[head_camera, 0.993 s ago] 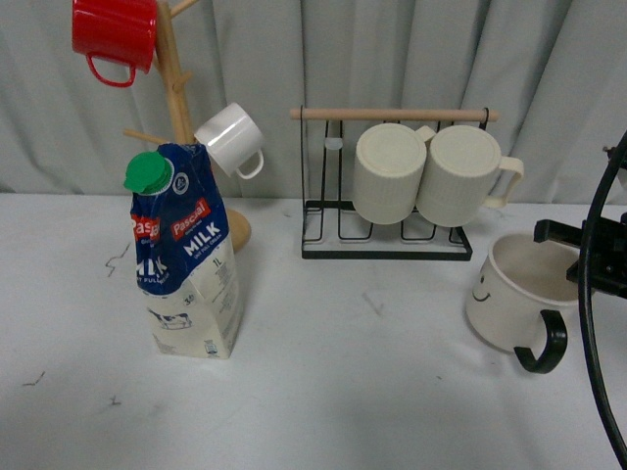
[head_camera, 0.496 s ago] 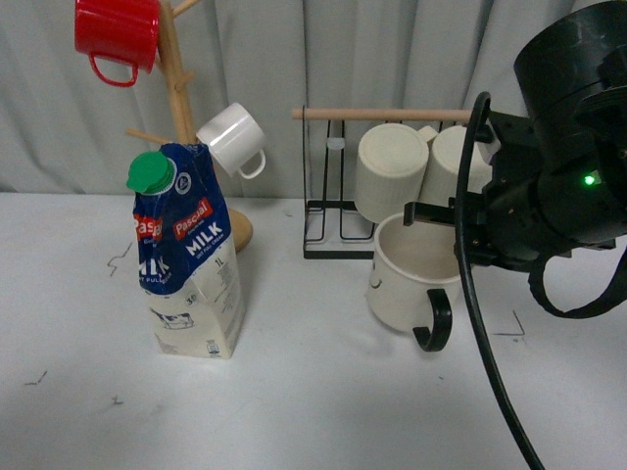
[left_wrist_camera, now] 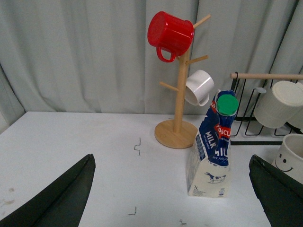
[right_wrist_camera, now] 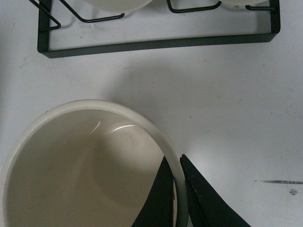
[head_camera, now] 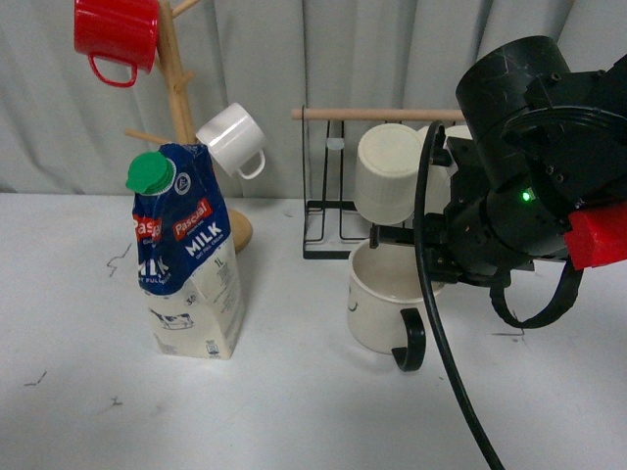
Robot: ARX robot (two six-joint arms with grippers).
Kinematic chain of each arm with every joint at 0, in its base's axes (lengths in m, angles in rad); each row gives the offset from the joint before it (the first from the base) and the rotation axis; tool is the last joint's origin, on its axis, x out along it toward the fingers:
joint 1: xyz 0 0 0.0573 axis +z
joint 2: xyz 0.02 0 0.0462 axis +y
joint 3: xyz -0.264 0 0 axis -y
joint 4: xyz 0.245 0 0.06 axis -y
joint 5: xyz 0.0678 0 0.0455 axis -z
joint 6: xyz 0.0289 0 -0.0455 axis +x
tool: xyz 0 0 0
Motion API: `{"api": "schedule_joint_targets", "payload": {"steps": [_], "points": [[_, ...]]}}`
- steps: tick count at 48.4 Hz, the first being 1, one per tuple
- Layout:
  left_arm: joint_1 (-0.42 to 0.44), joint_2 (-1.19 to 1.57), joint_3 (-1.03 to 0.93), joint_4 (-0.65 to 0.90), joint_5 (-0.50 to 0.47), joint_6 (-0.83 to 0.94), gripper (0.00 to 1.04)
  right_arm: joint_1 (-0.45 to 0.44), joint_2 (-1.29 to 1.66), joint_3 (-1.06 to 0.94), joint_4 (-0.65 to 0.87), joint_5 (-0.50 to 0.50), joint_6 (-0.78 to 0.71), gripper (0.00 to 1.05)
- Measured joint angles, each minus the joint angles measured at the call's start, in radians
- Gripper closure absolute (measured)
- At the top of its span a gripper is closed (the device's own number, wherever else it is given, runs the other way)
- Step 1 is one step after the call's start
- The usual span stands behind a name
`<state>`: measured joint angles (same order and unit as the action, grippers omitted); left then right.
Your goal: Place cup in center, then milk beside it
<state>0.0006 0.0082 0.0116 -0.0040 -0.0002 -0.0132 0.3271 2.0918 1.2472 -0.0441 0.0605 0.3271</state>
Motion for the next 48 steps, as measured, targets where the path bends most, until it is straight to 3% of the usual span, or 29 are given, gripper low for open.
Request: {"api": "schedule_joint_targets", "payload": {"steps": [10, 22, 36, 37, 41, 46, 48], "points": [[0.000, 0.000, 0.000, 0.000, 0.000, 0.000, 0.07, 0.000, 0.000, 0.007, -0.013, -0.002, 0.001, 1.01], [0.000, 0.000, 0.000, 0.000, 0.000, 0.000, 0.07, -0.003, -0.020, -0.001, 0.025, -0.022, 0.000, 0.56], [0.000, 0.000, 0.000, 0.000, 0.000, 0.000, 0.07, -0.028, -0.282, -0.123, 0.229, -0.005, -0.043, 0.05], [0.000, 0.000, 0.000, 0.000, 0.000, 0.000, 0.07, -0.029, -0.319, -0.174, 0.380, 0.039, -0.077, 0.08], [0.000, 0.000, 0.000, 0.000, 0.000, 0.000, 0.07, -0.056, -0.466, -0.380, 0.686, 0.165, -0.207, 0.26], [0.000, 0.000, 0.000, 0.000, 0.000, 0.000, 0.07, -0.095, -0.615, -0.521, 0.728, 0.166, -0.260, 0.39], [0.000, 0.000, 0.000, 0.000, 0.000, 0.000, 0.07, -0.127, -0.763, -0.616, 0.681, 0.156, -0.287, 0.50]]}}
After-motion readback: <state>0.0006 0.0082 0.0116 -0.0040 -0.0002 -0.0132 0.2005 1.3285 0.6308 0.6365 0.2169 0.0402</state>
